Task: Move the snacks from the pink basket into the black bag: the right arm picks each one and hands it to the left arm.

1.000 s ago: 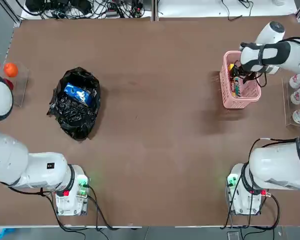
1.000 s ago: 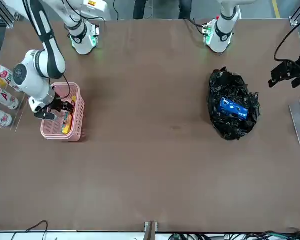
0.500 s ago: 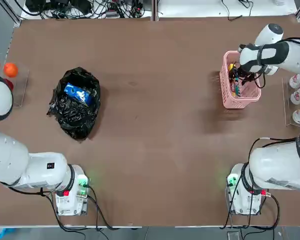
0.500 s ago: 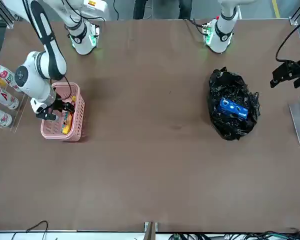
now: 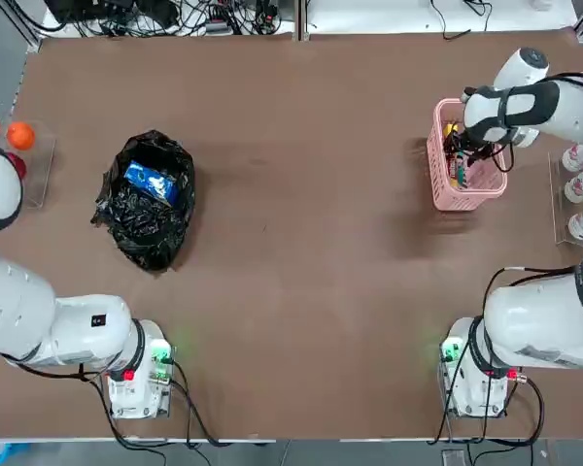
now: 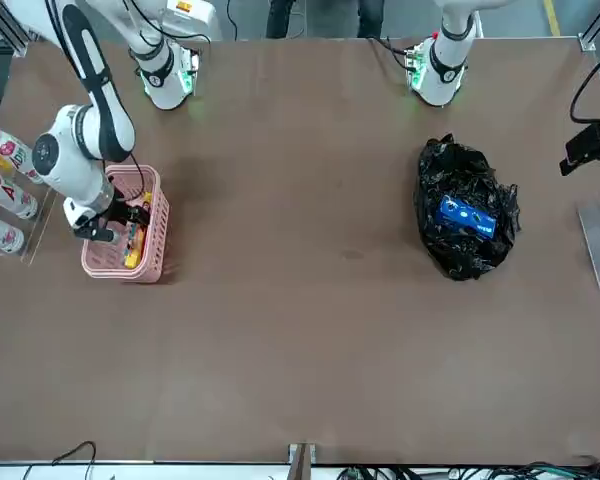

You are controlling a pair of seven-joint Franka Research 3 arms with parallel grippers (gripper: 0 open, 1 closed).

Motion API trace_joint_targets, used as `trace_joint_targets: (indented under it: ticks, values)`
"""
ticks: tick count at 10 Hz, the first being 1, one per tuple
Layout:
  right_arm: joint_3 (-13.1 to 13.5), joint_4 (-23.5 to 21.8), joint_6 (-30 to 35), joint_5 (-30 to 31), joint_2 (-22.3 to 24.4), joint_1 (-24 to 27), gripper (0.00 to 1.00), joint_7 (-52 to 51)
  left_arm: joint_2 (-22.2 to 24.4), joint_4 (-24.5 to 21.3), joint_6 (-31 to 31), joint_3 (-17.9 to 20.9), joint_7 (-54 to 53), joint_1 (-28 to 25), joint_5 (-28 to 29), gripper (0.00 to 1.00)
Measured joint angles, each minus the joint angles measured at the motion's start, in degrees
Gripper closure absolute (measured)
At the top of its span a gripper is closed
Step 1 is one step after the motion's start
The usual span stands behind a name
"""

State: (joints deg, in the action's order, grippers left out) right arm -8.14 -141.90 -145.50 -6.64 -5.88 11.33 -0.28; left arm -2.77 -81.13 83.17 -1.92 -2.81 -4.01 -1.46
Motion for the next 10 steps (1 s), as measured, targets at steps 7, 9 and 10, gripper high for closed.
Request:
trace_joint_targets:
  ticks: [7,9,10]
  values:
    - [-0.3,0.0,-3.3,-0.1,-2.3,0.0,0.12,0.0,-0.6,0.1,0.1,0.0,-0.2,-0.3,0.0,0.0]
    - [-0.4,0.0,-3.6,-0.1,-2.8,0.0,0.15,0.0,-1.2,0.1,0.1,0.0,0.1,0.0,0.0,0.0]
    - [-0.4,0.0,-3.6,-0.1,-2.8,0.0,0.15,0.0,-1.6,0.1,0.1,-0.1,0.3,0.4,0.0,0.0]
